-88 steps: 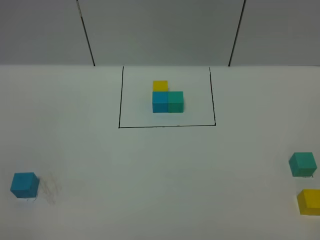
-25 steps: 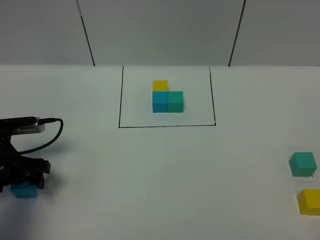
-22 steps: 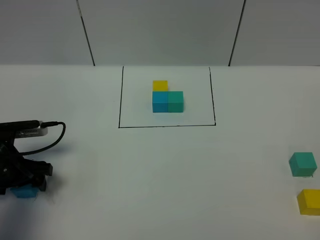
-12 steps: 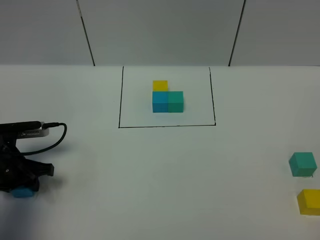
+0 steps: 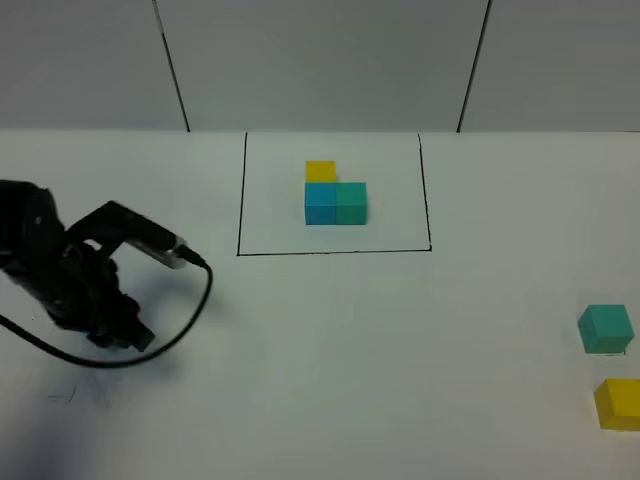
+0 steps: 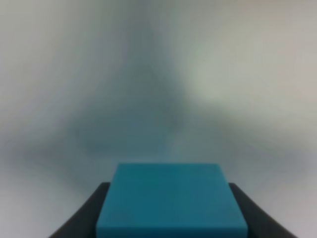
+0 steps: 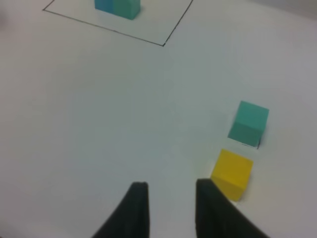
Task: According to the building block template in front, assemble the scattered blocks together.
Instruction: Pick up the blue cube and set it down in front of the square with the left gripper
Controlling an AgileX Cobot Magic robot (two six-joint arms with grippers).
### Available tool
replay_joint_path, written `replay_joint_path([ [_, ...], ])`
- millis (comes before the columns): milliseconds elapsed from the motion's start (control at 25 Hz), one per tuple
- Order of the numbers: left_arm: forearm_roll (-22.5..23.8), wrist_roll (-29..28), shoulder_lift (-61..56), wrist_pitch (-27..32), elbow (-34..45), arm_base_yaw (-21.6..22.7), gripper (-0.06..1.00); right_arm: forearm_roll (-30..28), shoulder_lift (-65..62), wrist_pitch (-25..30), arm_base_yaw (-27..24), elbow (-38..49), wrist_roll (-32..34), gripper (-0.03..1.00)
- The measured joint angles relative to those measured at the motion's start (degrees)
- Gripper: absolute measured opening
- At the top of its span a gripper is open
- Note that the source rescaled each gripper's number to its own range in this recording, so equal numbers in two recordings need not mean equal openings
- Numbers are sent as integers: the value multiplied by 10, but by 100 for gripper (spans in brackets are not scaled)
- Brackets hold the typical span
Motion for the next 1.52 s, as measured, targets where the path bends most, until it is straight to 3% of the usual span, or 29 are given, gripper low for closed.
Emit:
replay_joint_path([
  [200,-96,296,0,34,-44,-105,0,0,0,0,0,0,0,0],
  [320,-152,385,5,18,-62,-154,0,0,0,0,0,0,0,0],
  [480,-179,437,36,16,-99,-193,0,0,0,0,0,0,0,0],
  [720,-170,427,117,70,-180,-227,0,0,0,0,0,0,0,0],
  [1040,3,265,204,166,-313,-284,0,0,0,0,0,0,0,0],
  [1280,-32,290,215,180,-340,-287,0,0,0,0,0,0,0,0],
  [1520,-35,293,233,192,-340,-287,0,0,0,0,0,0,0,0],
])
